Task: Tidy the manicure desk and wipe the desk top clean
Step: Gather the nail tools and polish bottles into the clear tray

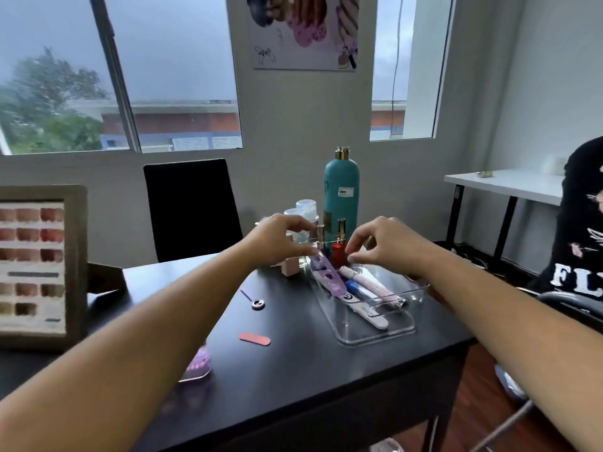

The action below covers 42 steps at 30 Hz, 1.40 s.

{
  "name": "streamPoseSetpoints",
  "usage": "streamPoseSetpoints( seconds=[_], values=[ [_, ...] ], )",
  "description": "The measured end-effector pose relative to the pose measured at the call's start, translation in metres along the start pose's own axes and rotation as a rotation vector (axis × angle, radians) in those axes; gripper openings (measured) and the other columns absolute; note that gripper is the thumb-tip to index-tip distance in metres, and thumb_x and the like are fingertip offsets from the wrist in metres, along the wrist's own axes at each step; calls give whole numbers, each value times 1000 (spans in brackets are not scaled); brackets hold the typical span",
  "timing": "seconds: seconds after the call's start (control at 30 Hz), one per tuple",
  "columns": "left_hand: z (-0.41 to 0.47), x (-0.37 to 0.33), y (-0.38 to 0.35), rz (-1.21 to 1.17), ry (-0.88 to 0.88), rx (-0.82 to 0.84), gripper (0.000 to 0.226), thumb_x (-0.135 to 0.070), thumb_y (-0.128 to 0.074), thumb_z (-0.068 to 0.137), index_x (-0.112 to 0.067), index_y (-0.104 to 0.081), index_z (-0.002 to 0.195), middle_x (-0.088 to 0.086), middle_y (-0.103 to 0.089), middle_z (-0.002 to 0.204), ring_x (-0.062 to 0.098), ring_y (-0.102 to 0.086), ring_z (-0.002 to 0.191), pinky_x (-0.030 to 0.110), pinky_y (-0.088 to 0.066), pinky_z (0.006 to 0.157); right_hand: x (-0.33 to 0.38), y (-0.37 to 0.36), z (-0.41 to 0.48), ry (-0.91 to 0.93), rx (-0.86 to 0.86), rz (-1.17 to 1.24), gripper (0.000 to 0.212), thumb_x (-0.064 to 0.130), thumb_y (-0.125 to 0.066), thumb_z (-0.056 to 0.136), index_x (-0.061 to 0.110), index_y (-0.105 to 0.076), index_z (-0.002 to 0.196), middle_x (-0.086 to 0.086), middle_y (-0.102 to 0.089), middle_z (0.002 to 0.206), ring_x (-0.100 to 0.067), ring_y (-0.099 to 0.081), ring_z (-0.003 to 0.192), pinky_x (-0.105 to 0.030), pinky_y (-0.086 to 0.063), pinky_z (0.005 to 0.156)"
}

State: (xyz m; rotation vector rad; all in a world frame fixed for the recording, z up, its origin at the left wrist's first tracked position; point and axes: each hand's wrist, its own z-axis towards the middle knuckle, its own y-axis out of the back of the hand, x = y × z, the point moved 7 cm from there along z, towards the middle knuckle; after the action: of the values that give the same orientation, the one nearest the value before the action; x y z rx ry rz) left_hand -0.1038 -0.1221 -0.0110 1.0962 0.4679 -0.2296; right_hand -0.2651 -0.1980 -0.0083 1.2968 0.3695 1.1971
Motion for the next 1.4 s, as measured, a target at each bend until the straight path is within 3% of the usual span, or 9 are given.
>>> streamPoseSetpoints(
  seconds=[0.23,0.4,0.5,0.7,0.87,1.07,1.23,1.33,1.4],
  values=[
    [-101,35,68,-150,63,68,31,-31,-76,70,-31,-67,99,-8,-69,103,0,-63,96,18,-50,83,97,-46,-16,215,75,265,7,25,-78,74,22,-75,81,14,-69,68,5,-57,59,-7,-43,59],
    [-188,76,78,-52,209,162,42,-43,-75,67,-37,-63,107,-17,-65,108,-5,-57,103,18,-46,87,120,-104,-28,212,150,77,31,35,-74,78,15,-71,102,7,-65,84,-4,-59,72,-7,-40,61],
    [-212,90,75,-24,269,175,46,-42,-77,67,-39,-62,110,-22,-63,108,-12,-54,100,16,-43,88,124,-123,-27,156,189,-66,44,43,-73,77,12,-69,108,0,-67,102,-9,-60,81,-18,-49,75],
    [-217,92,69,6,266,95,33,-26,-80,68,-30,-70,99,-17,-68,89,-2,-60,85,10,-44,77,116,-133,-27,34,207,4,31,38,-73,78,8,-77,84,-5,-73,95,-12,-64,96,-17,-40,68],
    [-218,99,74,-72,301,2,17,-25,-80,68,-25,-74,84,-12,-71,75,-5,-62,71,7,-45,62,112,-137,-25,-24,212,86,24,32,-77,75,9,-76,80,-5,-72,96,7,-44,59,-4,-31,49],
    [-215,101,76,-171,309,-66,15,-23,-81,64,-21,-75,77,-4,-73,72,8,-69,70,19,-54,70,112,-134,-22,-26,248,171,13,24,-79,74,13,-72,69,8,-63,67,-2,-54,64,-9,-36,49],
    [-179,74,91,-180,202,-145,17,-17,-77,69,-14,-75,86,-2,-73,80,12,-70,74,25,-57,77,107,-69,-13,14,160,299,14,26,-82,67,19,-72,60,9,-65,56,2,-51,51,-11,-43,55],
    [-141,46,89,-218,121,-182,16,-18,-77,70,-14,-75,86,0,-73,82,14,-69,78,22,-56,75,82,-22,-12,-28,112,370,11,17,-83,67,13,-73,62,-1,-68,60,-4,-57,55,-19,-48,57],
    [-114,30,80,-279,94,-196,16,-18,-79,68,-14,-76,83,2,-74,80,16,-69,77,22,-56,75,60,-2,-16,-66,117,362,7,12,-81,69,9,-74,68,-7,-70,64,-5,-61,55,-13,-49,52]
  ],
)
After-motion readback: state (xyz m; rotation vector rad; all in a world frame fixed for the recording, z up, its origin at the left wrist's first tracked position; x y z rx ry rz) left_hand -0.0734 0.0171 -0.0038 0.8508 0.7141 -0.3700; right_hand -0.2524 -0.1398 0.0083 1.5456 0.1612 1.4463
